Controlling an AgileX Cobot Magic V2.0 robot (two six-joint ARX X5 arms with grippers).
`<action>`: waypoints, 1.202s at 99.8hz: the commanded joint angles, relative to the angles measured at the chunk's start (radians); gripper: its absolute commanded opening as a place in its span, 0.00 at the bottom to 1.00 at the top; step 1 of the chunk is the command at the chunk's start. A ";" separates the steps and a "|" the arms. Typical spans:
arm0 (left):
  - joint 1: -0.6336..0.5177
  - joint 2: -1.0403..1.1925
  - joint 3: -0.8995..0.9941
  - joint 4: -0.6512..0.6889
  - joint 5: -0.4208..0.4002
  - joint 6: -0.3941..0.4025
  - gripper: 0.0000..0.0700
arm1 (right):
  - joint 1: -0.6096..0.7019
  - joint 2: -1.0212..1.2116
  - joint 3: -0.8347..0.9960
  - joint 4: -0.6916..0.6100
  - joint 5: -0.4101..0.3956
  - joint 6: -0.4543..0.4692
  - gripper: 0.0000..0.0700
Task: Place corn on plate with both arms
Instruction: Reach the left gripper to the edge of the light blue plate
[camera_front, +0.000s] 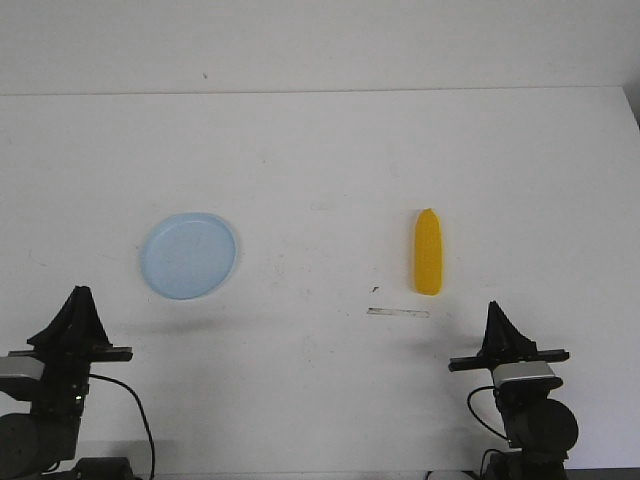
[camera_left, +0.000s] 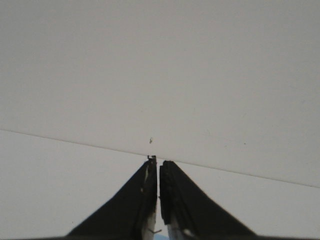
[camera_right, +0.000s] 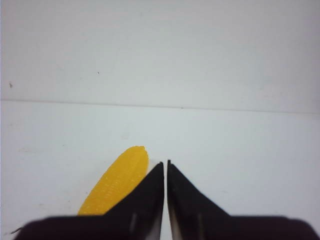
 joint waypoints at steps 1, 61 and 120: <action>0.001 0.053 0.057 0.015 -0.003 0.062 0.00 | 0.002 0.001 -0.001 0.013 0.000 -0.004 0.02; 0.001 0.736 0.330 -0.210 -0.001 -0.017 0.00 | 0.002 0.001 -0.001 0.013 0.000 -0.004 0.02; 0.281 1.268 0.635 -0.710 0.487 -0.210 0.00 | 0.002 0.002 -0.001 0.013 0.000 -0.004 0.02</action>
